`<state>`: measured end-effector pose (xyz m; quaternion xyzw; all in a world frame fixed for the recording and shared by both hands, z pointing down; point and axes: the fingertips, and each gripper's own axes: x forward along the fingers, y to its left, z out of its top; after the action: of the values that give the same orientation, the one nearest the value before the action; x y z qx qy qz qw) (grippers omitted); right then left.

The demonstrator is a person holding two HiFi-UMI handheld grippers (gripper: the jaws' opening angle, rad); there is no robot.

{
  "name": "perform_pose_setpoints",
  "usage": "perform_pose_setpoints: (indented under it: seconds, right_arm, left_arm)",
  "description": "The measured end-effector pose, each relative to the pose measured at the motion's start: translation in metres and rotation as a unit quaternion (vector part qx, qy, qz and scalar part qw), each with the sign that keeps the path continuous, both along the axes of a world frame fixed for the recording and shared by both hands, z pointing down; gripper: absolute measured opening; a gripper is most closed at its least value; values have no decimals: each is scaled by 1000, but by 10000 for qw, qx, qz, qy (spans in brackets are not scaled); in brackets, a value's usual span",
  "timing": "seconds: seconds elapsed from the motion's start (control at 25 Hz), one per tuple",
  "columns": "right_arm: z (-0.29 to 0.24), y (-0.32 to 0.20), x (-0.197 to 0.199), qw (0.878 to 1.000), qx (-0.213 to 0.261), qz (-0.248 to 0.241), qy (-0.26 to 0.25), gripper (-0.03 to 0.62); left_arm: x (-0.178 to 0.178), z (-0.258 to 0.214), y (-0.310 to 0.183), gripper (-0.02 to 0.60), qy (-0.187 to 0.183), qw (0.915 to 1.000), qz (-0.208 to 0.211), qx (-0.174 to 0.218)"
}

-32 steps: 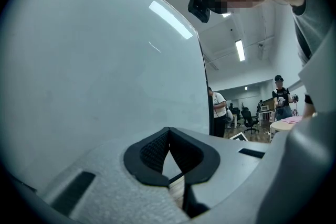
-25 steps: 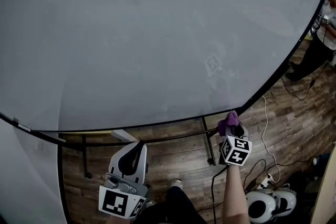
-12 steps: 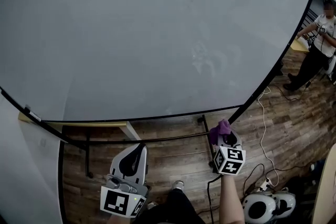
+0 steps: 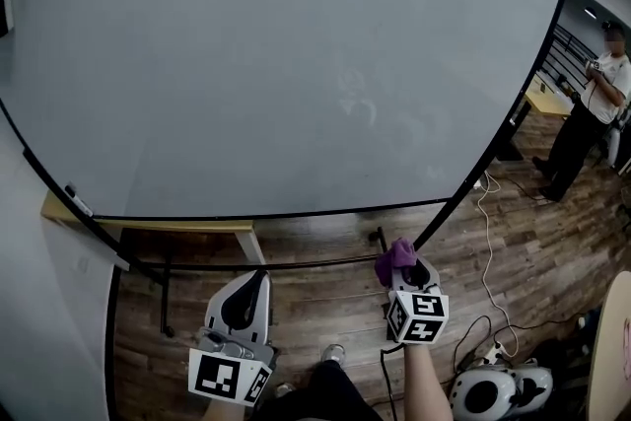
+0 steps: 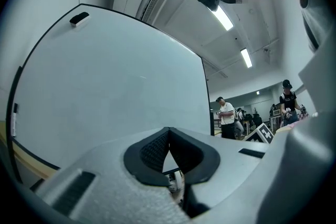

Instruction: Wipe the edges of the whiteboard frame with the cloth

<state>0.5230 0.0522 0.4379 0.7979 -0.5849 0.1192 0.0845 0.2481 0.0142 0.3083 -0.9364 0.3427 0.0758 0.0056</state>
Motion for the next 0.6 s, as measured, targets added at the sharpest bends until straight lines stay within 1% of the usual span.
perform_pose_setpoints:
  seconds: [0.24,0.4,0.6]
  right_arm:
    - [-28,24,-49,9990,306,-325,40,109]
    - [-45,39,-80,9973,421,-588,136,109]
    - [-61,58,-120,9941,614,-883,132,109]
  left_arm:
    - [-30,2,20,17,17,10000,-86,18]
    - [-46,3,31,17,-27,9999,-97,20]
    - [-61,5,46,17,-56,10000,16,-10]
